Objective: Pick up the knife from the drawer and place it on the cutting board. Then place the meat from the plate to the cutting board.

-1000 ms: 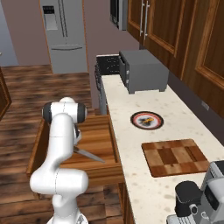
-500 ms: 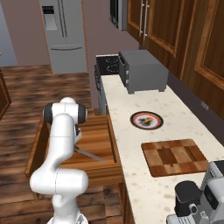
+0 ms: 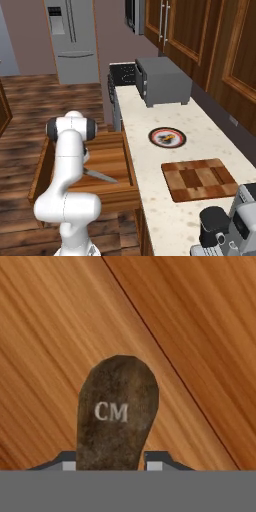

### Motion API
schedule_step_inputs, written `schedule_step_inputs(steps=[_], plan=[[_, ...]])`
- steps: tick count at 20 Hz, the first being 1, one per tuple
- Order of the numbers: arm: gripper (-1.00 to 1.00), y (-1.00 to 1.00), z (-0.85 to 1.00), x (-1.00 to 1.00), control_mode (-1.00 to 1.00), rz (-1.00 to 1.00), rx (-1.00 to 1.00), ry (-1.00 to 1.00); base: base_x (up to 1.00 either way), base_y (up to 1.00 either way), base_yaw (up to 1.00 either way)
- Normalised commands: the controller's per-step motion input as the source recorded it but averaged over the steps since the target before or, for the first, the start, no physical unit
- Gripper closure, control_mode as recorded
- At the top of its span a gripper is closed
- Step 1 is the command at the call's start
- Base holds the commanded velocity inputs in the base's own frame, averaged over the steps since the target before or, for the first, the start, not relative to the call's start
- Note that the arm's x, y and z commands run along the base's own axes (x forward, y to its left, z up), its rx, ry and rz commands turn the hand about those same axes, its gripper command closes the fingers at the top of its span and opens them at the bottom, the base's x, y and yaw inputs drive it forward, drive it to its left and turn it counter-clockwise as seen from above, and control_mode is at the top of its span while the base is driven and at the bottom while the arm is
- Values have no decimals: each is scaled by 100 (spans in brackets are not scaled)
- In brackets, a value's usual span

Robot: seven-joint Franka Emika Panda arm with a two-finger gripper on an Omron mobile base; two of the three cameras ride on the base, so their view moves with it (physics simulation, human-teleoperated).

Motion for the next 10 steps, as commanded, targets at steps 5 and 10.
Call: schedule_step_inputs(steps=[5,10], plan=[[100,1,13,-13,-100,4,-1,0,0,0,0],[100,0,57,-9,-100,7,0,0,0,0,0]])
